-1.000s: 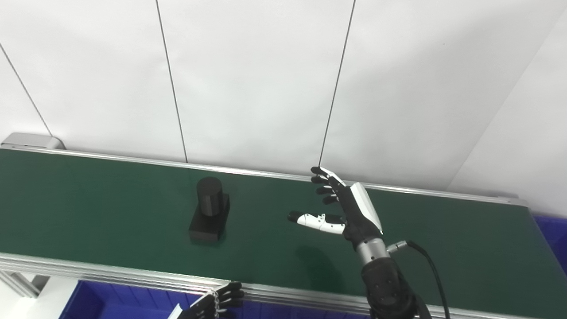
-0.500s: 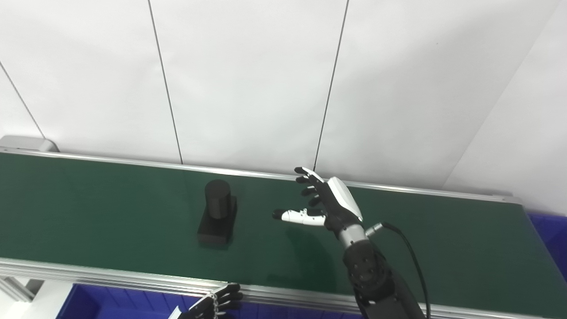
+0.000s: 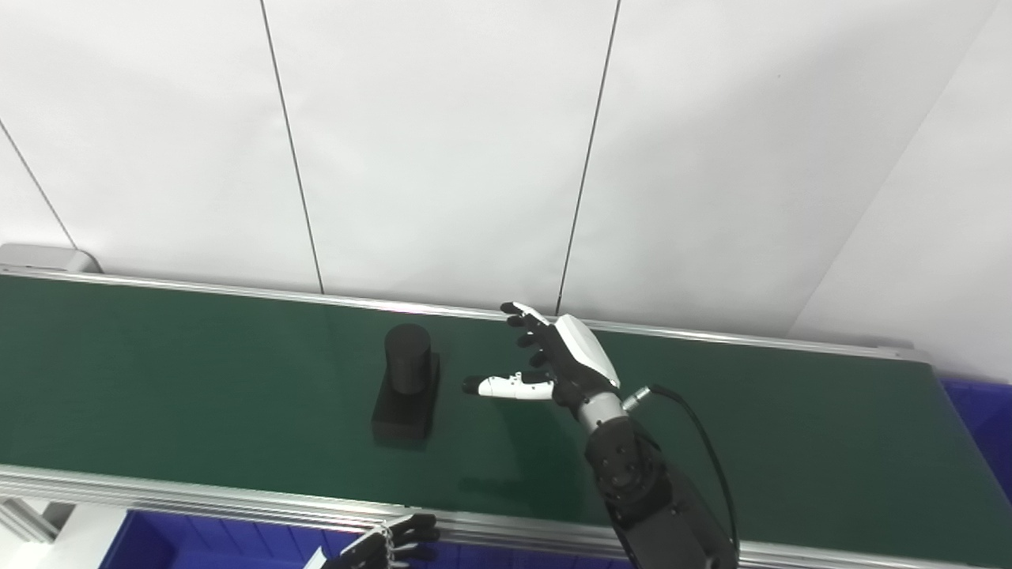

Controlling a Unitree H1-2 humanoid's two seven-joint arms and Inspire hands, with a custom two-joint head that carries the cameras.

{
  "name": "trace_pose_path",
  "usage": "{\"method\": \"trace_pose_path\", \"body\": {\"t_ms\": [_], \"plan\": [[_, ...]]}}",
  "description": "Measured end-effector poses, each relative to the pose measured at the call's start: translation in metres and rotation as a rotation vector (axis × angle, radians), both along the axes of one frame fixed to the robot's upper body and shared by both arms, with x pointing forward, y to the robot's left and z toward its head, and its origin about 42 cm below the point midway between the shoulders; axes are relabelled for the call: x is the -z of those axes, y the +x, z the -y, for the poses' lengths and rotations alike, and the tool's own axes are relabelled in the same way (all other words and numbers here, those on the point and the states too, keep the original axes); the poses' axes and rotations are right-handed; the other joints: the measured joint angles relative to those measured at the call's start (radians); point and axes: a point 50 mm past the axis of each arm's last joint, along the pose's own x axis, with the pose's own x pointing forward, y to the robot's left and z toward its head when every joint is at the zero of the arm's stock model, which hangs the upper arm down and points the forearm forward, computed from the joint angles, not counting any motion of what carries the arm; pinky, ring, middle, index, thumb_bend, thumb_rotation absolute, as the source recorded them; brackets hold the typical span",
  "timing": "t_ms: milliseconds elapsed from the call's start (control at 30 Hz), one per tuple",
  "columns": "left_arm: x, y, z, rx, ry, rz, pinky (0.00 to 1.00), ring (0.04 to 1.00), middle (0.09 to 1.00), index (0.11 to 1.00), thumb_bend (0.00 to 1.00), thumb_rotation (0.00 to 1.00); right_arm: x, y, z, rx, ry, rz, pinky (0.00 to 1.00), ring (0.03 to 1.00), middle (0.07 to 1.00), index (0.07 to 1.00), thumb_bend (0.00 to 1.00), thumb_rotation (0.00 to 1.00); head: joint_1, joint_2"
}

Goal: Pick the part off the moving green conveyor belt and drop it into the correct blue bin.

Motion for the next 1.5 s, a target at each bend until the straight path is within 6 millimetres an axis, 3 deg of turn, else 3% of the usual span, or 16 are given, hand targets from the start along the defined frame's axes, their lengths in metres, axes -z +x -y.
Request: {"method": "trace_pose_path", "body": {"t_ms": [300, 733, 933, 1033, 1067, 1100, 1167, 1200, 1233, 1300, 1500], "plan": [[-0.003, -0.005, 0.002, -0.019, -0.016, 0.007, 0.63, 0.733, 0.788, 0.806, 1.00, 0.39, 0.011, 0.002, -0.018, -0.030, -0.056, -0.027, 0.67, 0.807, 0.879, 0.910, 0.88, 0.53, 0.009, 0.003], [-0.003, -0.007, 0.013, -0.016, 0.079, 0.025, 0.61, 0.703, 0.770, 0.792, 1.00, 0.37, 0.009, 0.020, -0.048, -0.083, -0.130, -0.052, 0.75, 0.856, 0.907, 0.919, 0.91, 0.56, 0.026, 0.011], [-0.001, -0.012, 0.014, -0.019, 0.134, 0.034, 0.61, 0.696, 0.769, 0.796, 1.00, 0.38, 0.011, 0.029, -0.051, -0.084, -0.173, -0.071, 0.75, 0.856, 0.908, 0.918, 0.92, 0.54, 0.031, 0.012], [-0.001, -0.013, 0.015, -0.017, 0.159, 0.048, 0.62, 0.697, 0.769, 0.794, 1.00, 0.37, 0.008, 0.035, -0.056, -0.086, -0.189, -0.065, 0.65, 0.813, 0.895, 0.903, 0.91, 0.45, 0.032, 0.018], [-0.001, -0.012, 0.015, -0.022, 0.161, 0.051, 0.62, 0.698, 0.771, 0.796, 1.00, 0.37, 0.007, 0.036, -0.058, -0.086, -0.190, -0.066, 0.57, 0.732, 0.860, 0.889, 0.88, 0.34, 0.032, 0.018], [-0.001, -0.012, 0.016, -0.024, 0.162, 0.055, 0.62, 0.698, 0.771, 0.796, 1.00, 0.37, 0.008, 0.036, -0.060, -0.085, -0.189, -0.069, 0.56, 0.721, 0.855, 0.888, 0.87, 0.32, 0.032, 0.018], [-0.001, -0.012, 0.018, -0.025, 0.163, 0.062, 0.61, 0.697, 0.771, 0.797, 1.00, 0.38, 0.010, 0.036, -0.064, -0.080, -0.180, -0.060, 0.46, 0.569, 0.724, 0.851, 0.80, 0.12, 0.035, 0.020], [-0.001, -0.012, 0.019, -0.024, 0.165, 0.066, 0.61, 0.698, 0.772, 0.800, 1.00, 0.39, 0.012, 0.036, -0.066, -0.076, -0.174, -0.056, 0.43, 0.503, 0.586, 0.769, 0.65, 0.05, 0.037, 0.021], [-0.001, -0.012, 0.021, -0.024, 0.171, 0.072, 0.61, 0.700, 0.773, 0.801, 1.00, 0.39, 0.014, 0.036, -0.068, -0.071, -0.167, -0.049, 0.42, 0.484, 0.510, 0.632, 0.57, 0.02, 0.037, 0.021], [-0.001, -0.013, 0.023, -0.021, 0.183, 0.084, 0.61, 0.698, 0.767, 0.794, 1.00, 0.38, 0.016, 0.034, -0.069, -0.064, -0.147, -0.028, 0.41, 0.438, 0.517, 0.510, 0.52, 0.00, 0.040, 0.025], [-0.002, -0.013, 0.020, -0.046, 0.215, 0.119, 0.62, 0.702, 0.771, 0.792, 1.00, 0.39, 0.023, 0.023, -0.070, -0.013, -0.069, 0.098, 0.40, 0.435, 0.535, 0.483, 0.51, 0.00, 0.034, 0.028]]}}
